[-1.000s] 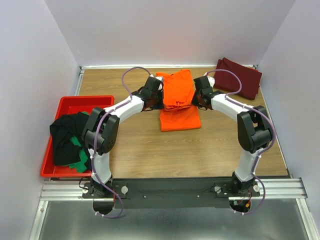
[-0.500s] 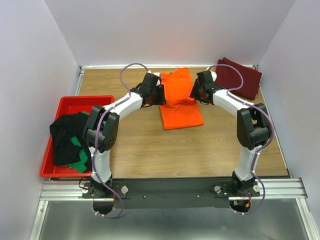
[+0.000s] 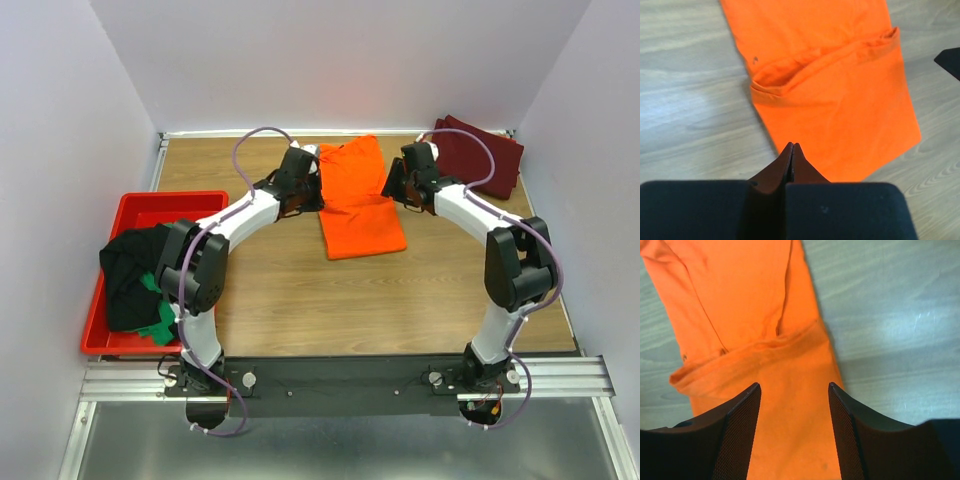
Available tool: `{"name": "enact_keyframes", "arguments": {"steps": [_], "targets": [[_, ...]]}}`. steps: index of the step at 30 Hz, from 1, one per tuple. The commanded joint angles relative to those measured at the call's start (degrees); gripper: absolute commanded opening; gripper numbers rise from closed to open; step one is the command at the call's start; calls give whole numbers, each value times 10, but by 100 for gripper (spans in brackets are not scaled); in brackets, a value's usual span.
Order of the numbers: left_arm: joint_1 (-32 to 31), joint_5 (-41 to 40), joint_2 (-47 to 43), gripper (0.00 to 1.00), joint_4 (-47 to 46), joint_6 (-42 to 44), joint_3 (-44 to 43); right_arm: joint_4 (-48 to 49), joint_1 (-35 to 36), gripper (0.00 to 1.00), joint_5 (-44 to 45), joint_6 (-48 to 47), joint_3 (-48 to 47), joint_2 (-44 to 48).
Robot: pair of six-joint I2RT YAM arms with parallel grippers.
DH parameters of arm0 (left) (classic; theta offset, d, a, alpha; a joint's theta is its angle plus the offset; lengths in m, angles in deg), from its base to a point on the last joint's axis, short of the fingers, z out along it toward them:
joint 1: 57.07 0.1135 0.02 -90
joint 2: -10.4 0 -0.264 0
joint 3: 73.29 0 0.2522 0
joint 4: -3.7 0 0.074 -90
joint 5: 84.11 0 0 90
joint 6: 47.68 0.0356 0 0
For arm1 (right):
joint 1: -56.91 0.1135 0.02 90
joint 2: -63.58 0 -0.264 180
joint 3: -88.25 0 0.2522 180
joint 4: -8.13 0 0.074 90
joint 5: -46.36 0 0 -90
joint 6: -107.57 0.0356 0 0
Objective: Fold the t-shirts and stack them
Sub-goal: Fold the tshirt
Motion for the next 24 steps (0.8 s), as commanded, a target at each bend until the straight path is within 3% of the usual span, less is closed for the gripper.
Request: {"name": "enact_keyframes", "arguments": {"steps": [1, 17, 24], "targets": [[-29, 5, 14, 0, -4, -7, 3, 12, 8, 63, -28, -10, 32, 7], [-7, -5, 210, 0, -3, -29, -159, 21, 13, 61, -44, -9, 27, -44], [-6, -8, 230, 0, 3, -34, -173, 33, 15, 61, -39, -6, 62, -36]]}}
